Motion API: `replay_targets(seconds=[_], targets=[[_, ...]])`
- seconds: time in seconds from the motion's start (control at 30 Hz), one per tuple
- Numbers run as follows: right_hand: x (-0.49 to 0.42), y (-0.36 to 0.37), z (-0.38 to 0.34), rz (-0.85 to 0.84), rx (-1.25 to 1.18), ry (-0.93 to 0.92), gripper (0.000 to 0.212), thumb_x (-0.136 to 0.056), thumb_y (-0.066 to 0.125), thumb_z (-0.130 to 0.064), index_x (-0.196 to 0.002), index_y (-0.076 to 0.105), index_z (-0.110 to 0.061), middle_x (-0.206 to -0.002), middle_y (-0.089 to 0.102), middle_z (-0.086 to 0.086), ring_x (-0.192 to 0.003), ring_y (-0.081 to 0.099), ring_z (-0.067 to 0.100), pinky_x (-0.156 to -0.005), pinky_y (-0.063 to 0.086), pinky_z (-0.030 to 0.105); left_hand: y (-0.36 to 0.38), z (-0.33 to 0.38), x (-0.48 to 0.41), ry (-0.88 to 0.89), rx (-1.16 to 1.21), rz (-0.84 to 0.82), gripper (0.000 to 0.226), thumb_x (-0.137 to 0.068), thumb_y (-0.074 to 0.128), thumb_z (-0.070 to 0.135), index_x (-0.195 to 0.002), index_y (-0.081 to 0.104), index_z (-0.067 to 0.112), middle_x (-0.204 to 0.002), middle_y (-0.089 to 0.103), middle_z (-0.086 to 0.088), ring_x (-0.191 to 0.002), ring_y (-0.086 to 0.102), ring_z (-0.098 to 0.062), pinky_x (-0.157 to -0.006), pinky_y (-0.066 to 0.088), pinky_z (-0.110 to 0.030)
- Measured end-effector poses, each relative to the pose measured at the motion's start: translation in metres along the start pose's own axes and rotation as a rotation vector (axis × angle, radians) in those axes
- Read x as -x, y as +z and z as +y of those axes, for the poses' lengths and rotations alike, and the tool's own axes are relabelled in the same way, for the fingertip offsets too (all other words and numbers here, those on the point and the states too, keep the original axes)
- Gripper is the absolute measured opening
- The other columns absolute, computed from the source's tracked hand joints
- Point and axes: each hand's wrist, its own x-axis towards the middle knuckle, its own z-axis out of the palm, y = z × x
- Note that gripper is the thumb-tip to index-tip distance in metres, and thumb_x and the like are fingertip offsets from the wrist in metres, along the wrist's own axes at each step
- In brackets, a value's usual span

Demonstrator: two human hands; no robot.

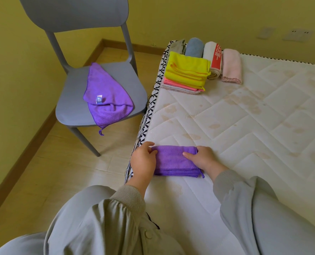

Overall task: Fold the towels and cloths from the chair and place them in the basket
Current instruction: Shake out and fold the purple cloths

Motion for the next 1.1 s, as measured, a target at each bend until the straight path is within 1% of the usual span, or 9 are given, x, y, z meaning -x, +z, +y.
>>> replay_targets(seconds=[0.2,0.33,0.47,0.57,0.67,0.83,0.93,1.03,1.1], targets=[[0.001,-0.001,-0.001,-0.005,-0.009,0.015,0.048,-0.074,0.068,-0.057,-0.098,0.070,-0.015,-0.098,0.067,0.006,-0.091,0.063,0.026,-0.086,0.054,0.040,0.007,-0.004,-0.003,0.081,-0.131,-0.021,0.023,-0.088,0.061,0.017,-0.109,0.063,0.008,-0.105,0.061,-0.007,-0.101,0.056,-0.025,-0.084,0.043,-0.031],[0.005,-0.004,-0.002,-0.074,-0.305,0.055,0.037,-0.078,0.073,-0.042,-0.101,0.071,-0.013,-0.097,0.071,0.007,-0.090,0.067,0.027,-0.087,0.055,0.041,0.003,0.005,-0.009,-0.176,0.126,-0.181,0.036,-0.081,0.072,0.032,-0.110,0.059,0.013,-0.099,0.061,0.001,-0.096,0.058,-0.018,-0.086,0.044,-0.029],[0.027,-0.026,-0.015,-0.201,-0.853,0.104,0.028,-0.089,0.064,-0.025,-0.106,0.066,-0.002,-0.097,0.070,0.013,-0.081,0.070,0.022,-0.075,0.057,0.033,0.002,0.005,-0.004,-0.248,0.392,-0.248,0.016,-0.081,0.073,0.021,-0.075,0.060,0.013,-0.080,0.062,-0.006,-0.076,0.055,-0.021,-0.067,0.043,-0.029],[0.037,-0.030,-0.021,-0.268,-1.019,0.117,0.025,-0.093,0.057,-0.026,-0.102,0.065,-0.004,-0.093,0.071,0.010,-0.073,0.071,0.017,-0.062,0.058,0.028,0.007,0.016,-0.003,-0.274,0.593,-0.242,0.009,-0.089,0.063,0.019,-0.087,0.059,0.012,-0.092,0.063,-0.007,-0.084,0.057,-0.021,-0.078,0.048,-0.034],[0.039,-0.031,-0.026,-0.347,-1.024,0.129,0.024,-0.090,0.061,-0.022,-0.106,0.065,-0.005,-0.090,0.073,0.009,-0.075,0.071,0.016,-0.062,0.058,0.028,0.007,0.027,-0.008,-0.254,0.627,-0.233,0.009,-0.092,0.059,0.022,-0.089,0.057,0.014,-0.093,0.061,-0.006,-0.085,0.056,-0.019,-0.085,0.048,-0.036],[0.018,-0.055,-0.032,-0.363,-1.177,0.131,0.011,-0.093,0.050,-0.002,-0.095,0.061,-0.003,-0.071,0.072,0.008,-0.061,0.070,0.016,-0.053,0.057,0.028,0.000,0.043,-0.034,-0.244,0.767,-0.392,0.004,-0.094,0.056,0.012,-0.091,0.056,0.013,-0.084,0.061,-0.008,-0.068,0.059,-0.017,-0.056,0.050,-0.025],[-0.001,-0.065,-0.040,-0.298,-1.167,0.073,0.012,-0.093,0.048,0.000,-0.095,0.061,-0.003,-0.070,0.072,0.006,-0.061,0.069,0.015,-0.055,0.057,0.026,0.007,0.058,-0.057,-0.254,0.805,-0.381,0.016,-0.092,0.059,0.011,-0.108,0.058,0.012,-0.088,0.062,-0.009,-0.062,0.060,-0.014,-0.047,0.049,-0.021],[-0.022,-0.088,-0.051,-0.195,-1.145,0.047,0.014,-0.092,0.050,0.003,-0.091,0.061,-0.004,-0.065,0.071,0.004,-0.056,0.068,0.013,-0.052,0.056,0.024,0.020,0.067,-0.078,-0.261,0.717,-0.304,0.025,-0.094,0.057,0.013,-0.119,0.054,0.011,-0.091,0.064,-0.010,-0.070,0.063,-0.019,-0.057,0.054,-0.025],[-0.042,-0.117,-0.056,-0.069,-1.129,0.052,0.013,-0.090,0.053,0.004,-0.089,0.062,-0.006,-0.066,0.070,0.005,-0.054,0.067,0.014,-0.052,0.056,0.025,0.038,0.072,-0.094,-0.112,0.466,-0.264,0.030,-0.096,0.052,0.013,-0.126,0.053,0.009,-0.106,0.065,-0.009,-0.093,0.063,-0.023,-0.082,0.053,-0.029]])
